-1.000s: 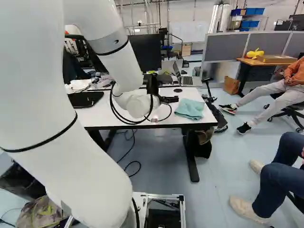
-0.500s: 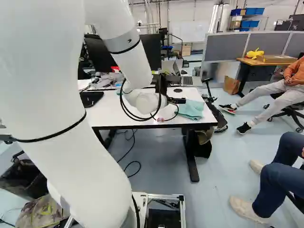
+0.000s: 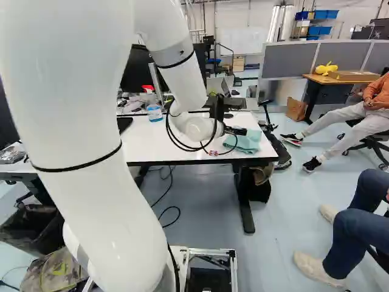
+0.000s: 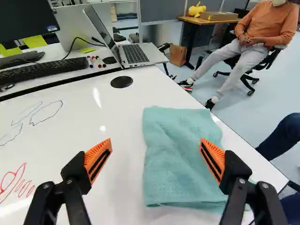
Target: Clean the table with the green towel
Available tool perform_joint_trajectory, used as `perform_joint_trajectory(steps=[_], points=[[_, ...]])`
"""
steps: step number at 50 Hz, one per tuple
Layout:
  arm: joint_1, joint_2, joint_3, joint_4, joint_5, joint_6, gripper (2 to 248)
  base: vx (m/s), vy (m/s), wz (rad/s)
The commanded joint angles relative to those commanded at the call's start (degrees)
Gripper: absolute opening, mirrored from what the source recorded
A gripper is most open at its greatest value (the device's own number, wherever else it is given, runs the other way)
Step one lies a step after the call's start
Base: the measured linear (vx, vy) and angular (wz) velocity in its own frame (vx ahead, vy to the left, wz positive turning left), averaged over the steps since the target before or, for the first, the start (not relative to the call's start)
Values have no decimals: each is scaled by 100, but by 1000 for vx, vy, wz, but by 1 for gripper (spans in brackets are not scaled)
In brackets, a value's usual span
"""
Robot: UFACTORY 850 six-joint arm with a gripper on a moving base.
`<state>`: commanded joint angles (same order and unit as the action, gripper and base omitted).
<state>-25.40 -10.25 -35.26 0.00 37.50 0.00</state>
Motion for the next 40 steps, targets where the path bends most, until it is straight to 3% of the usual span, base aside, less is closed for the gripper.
perform_joint_trajectory(steps=[40], points=[[-551,-718,-840,0,-879,0,247,0,0,0]])
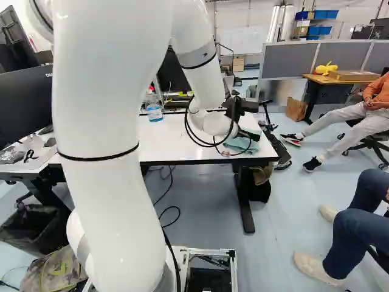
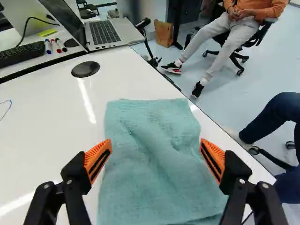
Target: Clean the table with the green towel
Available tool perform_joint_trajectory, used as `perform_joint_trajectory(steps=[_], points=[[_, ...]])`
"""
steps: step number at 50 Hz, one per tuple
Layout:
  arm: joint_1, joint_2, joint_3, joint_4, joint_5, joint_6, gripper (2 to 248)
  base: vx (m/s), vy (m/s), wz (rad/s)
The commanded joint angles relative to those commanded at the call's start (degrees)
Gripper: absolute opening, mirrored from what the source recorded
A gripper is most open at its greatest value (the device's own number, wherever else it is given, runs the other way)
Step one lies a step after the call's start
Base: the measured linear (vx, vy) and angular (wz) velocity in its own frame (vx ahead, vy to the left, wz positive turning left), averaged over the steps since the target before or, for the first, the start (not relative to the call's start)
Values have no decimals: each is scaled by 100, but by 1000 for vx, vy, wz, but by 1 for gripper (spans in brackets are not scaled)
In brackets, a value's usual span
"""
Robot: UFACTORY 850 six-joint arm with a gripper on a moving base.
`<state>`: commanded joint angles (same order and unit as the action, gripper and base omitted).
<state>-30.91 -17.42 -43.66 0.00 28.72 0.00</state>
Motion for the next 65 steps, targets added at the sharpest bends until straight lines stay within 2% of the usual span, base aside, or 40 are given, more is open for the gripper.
perform_joint_trajectory(steps=[9,27,28,32,33,37,38,42,43,48,49,53,54,65], points=[[-61,-148,-181,0,-101,0,247,0,0,0],[-60,-151,-184,0,-101,0,247,0,0,0],[-60,-151,-184,0,-101,0,229,0,0,0],[-60,-151,-184,0,-101,0,229,0,0,0],[-60,-151,-184,0,-101,0,189,0,0,0],[-60,-151,-184,0,-101,0,189,0,0,0],[-60,-151,-184,0,-101,0,151,0,0,0],[-60,-151,-184,0,-101,0,151,0,0,0],[-60,-151,-184,0,-101,0,114,0,0,0],[-60,-151,-184,0,-101,0,114,0,0,0],[-60,-151,-184,0,-101,0,77,0,0,0],[-60,-151,-184,0,-101,0,77,0,0,0],[-60,-151,-184,0,-101,0,50,0,0,0],[-60,-151,-184,0,-101,0,41,0,0,0]])
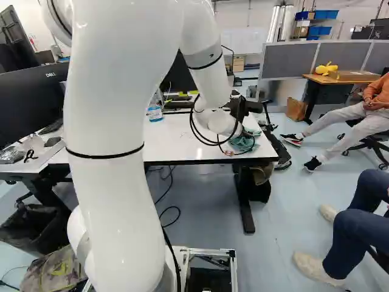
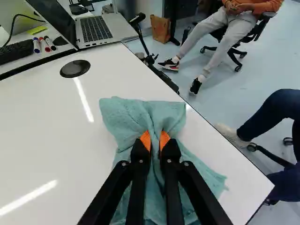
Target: Clean the table with the green towel
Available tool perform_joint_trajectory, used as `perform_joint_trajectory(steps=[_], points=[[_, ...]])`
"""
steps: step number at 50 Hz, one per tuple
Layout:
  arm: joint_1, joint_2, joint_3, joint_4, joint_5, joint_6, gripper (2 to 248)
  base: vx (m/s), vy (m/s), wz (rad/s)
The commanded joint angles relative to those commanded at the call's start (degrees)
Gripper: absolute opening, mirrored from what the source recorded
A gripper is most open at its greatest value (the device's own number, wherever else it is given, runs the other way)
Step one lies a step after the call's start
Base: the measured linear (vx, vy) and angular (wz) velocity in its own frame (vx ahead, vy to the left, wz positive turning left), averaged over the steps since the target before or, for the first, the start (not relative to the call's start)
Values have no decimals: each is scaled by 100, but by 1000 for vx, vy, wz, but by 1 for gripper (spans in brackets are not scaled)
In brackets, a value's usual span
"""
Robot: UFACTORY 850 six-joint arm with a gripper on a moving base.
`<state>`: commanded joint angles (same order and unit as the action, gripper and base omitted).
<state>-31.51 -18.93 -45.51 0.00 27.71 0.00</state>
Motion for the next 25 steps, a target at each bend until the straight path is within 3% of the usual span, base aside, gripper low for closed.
perform_joint_trajectory(steps=[25], points=[[19,264,14,0,0,0,41,0,0,0]])
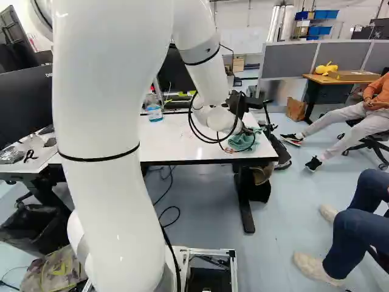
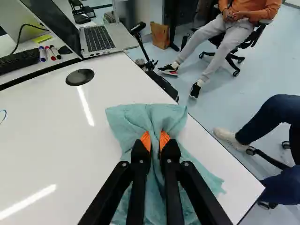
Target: Clean the table with the green towel
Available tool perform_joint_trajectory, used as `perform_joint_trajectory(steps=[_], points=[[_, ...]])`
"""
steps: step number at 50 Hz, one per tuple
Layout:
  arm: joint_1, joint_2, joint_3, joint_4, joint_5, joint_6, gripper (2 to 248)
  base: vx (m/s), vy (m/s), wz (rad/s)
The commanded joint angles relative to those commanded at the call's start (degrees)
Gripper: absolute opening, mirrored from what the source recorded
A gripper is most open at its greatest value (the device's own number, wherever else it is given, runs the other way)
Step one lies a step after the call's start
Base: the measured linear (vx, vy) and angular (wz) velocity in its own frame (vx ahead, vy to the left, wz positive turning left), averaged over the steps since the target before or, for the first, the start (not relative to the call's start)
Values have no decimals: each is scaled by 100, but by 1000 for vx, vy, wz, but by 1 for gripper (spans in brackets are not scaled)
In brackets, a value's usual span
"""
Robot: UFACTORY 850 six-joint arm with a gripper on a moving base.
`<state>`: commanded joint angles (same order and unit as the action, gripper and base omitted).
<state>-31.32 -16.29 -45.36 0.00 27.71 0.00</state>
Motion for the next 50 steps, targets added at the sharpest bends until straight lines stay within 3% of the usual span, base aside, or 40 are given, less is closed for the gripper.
perform_joint_trajectory(steps=[16,50], points=[[141,-61,-309,0,0,0,41,0,0,0],[662,-12,-731,0,-83,0,41,0,0,0]])
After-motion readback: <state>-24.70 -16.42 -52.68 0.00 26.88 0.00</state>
